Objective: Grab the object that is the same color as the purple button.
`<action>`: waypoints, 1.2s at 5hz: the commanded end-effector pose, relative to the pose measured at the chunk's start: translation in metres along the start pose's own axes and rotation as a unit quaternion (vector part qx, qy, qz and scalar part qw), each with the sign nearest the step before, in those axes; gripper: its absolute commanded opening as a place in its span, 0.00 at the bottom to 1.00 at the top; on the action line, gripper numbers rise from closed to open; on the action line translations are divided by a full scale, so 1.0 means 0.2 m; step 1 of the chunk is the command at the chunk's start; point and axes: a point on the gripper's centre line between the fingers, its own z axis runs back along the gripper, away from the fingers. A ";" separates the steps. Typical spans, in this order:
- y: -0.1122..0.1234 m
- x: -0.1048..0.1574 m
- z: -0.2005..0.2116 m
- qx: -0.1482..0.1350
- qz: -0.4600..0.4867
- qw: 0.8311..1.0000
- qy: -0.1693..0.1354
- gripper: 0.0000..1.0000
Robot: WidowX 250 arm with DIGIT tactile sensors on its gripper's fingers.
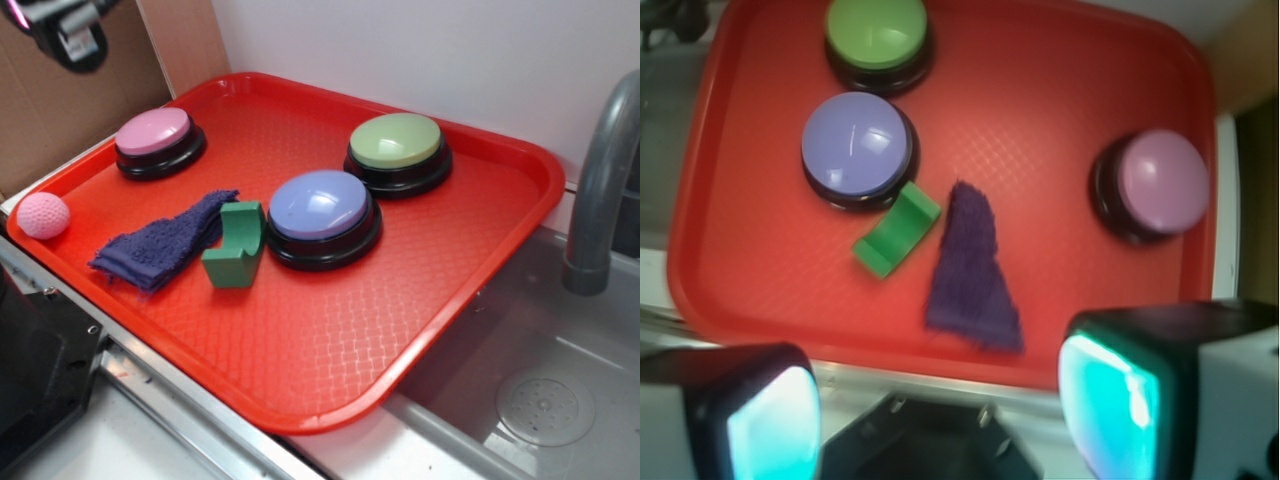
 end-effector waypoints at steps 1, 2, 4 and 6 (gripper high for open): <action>0.10 0.07 -0.27 -0.032 -0.109 0.993 -0.025 1.00; 0.14 0.05 -0.41 -0.055 -0.162 0.984 -0.037 1.00; 0.11 0.05 -0.67 -0.068 -0.266 0.962 -0.013 1.00; 0.09 0.05 -0.77 -0.055 -0.275 0.959 0.041 0.89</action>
